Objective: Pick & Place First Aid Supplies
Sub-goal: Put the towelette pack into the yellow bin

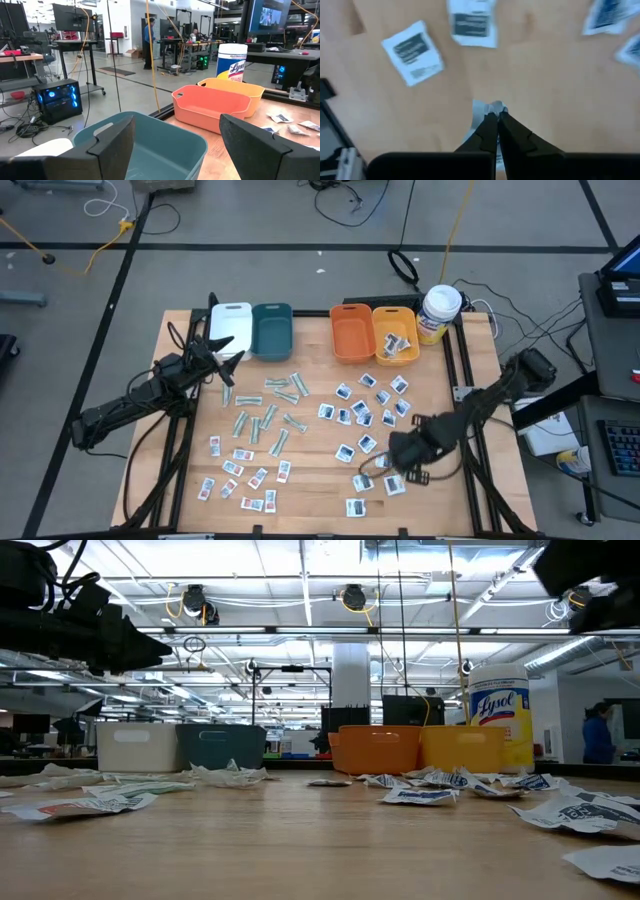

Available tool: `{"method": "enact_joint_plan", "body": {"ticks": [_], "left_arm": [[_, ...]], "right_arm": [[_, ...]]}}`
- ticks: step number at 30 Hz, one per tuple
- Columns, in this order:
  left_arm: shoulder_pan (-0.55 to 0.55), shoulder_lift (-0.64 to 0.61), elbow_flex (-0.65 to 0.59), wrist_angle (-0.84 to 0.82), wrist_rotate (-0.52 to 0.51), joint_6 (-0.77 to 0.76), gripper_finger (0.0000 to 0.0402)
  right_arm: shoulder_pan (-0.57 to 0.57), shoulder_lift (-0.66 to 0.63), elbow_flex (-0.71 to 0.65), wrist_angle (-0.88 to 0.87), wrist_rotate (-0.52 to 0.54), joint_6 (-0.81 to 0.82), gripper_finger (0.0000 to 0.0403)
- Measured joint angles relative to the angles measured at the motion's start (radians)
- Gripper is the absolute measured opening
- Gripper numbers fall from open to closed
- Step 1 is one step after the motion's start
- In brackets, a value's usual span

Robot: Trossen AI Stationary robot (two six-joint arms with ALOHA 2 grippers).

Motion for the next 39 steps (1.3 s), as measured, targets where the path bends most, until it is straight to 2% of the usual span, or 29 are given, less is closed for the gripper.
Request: {"method": "enact_joint_plan", "body": {"ticks": [11, 25, 33, 39], "left_arm": [[0.000, 0.000, 0.000, 0.000, 0.000, 0.000, 0.0296], [0.000, 0.000, 0.000, 0.000, 0.000, 0.000, 0.0296], [0.000, 0.000, 0.000, 0.000, 0.000, 0.000, 0.0296], [0.000, 0.000, 0.000, 0.000, 0.000, 0.000, 0.0296]], "right_arm": [[-0.264, -0.033, 0.000, -0.053, -0.002, -0.230, 0.0001], [-0.776, -0.033, 0.000, -0.052, 0.005, -0.516, 0.0000], [-1.031, -0.034, 0.000, -0.019, 0.104, -0.657, 0.0000], [-1.158, -0.033, 0.000, 0.049, 0.110, -0.742, 0.0000]]}}
